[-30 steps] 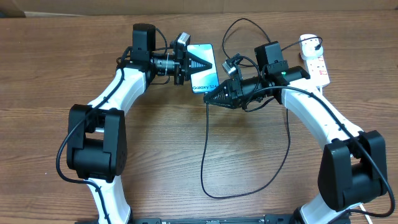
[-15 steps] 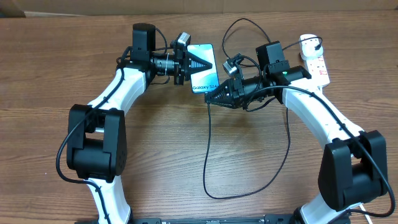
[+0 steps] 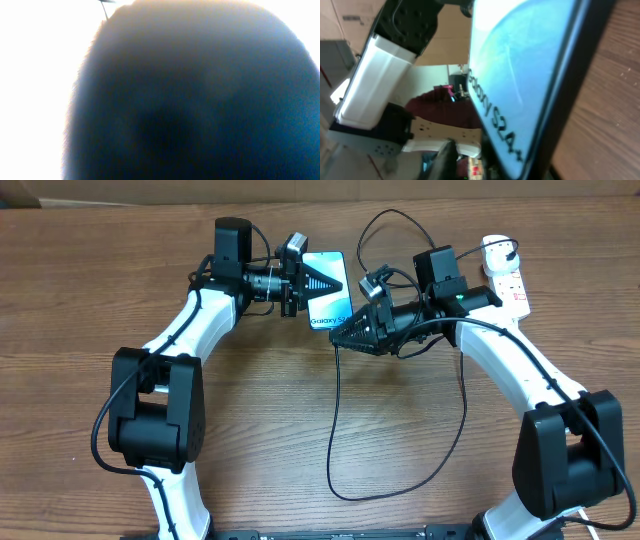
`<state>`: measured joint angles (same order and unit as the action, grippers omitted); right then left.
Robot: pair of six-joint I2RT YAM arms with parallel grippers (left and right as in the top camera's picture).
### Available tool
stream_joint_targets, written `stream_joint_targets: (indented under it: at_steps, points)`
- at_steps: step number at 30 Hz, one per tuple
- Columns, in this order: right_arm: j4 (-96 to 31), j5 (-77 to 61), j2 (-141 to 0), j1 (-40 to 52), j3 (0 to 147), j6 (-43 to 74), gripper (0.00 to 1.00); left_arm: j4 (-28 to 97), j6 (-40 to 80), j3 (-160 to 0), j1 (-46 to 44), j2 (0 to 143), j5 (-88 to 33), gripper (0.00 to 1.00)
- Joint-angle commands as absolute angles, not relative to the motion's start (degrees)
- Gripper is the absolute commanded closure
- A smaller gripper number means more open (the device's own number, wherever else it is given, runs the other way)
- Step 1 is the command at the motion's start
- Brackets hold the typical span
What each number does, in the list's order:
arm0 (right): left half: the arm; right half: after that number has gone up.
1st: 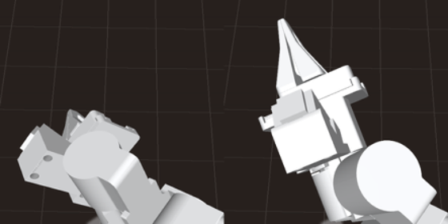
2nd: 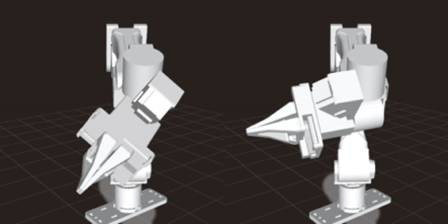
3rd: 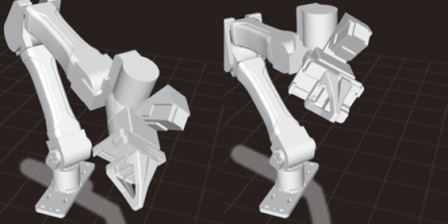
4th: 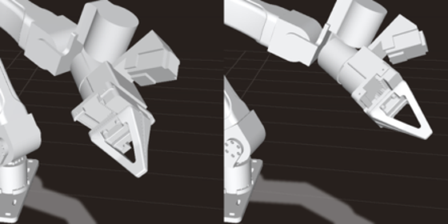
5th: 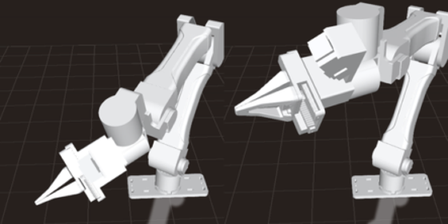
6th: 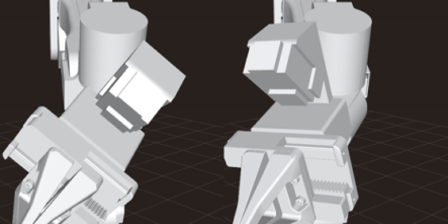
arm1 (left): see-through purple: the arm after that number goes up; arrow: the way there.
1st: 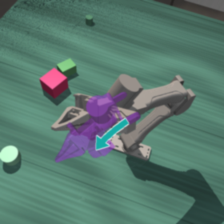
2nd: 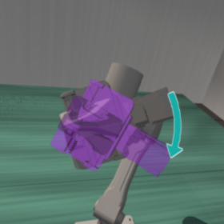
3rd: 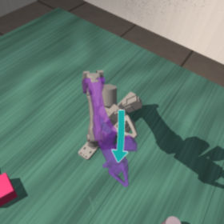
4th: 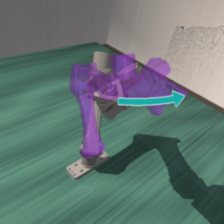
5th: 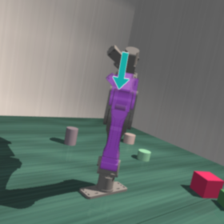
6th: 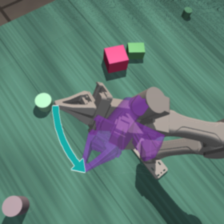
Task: Plug charger to phone and switch on socket
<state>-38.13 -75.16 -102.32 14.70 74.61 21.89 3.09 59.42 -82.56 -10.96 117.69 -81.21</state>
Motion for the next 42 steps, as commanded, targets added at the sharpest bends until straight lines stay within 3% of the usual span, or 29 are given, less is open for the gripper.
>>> stream_joint_targets:
  at_steps: [1, 3, 6, 8, 21, 28, 42]
  points:
    - [-36.29, -73.17, -101.06, 13.08, 75.72, 21.26, 0.67, 3.42, 57.87, -82.65, -15.33, 116.88, -90.43, 0.96]
    - [-36.27, -73.19, -101.06, 13.08, 75.72, 21.26, 0.53, 3.42, 57.87, -82.65, -15.33, 116.88, -90.11, 0.96]
    - [-36.47, -73.19, -101.06, 13.08, 75.72, 21.26, 0.45, 3.40, 57.87, -82.65, -15.29, 116.88, -89.38, 0.96]
    - [-36.49, -73.17, -101.06, 13.08, 75.72, 21.26, 0.34, 3.38, 57.84, -82.65, -15.29, 116.88, -89.03, 0.96]
    - [-38.63, -72.79, -101.03, 8.54, 75.72, 20.95, 0.25, 2.66, 55.55, -82.65, -12.47, 116.88, -86.67, 0.96]
    - [-39.29, -73.25, -101.03, 3.97, 75.72, 19.16, 0.20, 1.02, 47.86, -82.65, -8.75, 116.88, -83.20, 0.96]
    - [-48.47, -44.86, -101.03, -2.92, 75.72, 11.51, 0.20, -2.50, 28.69, -82.65, -8.27, 116.88, -70.59, 0.96]
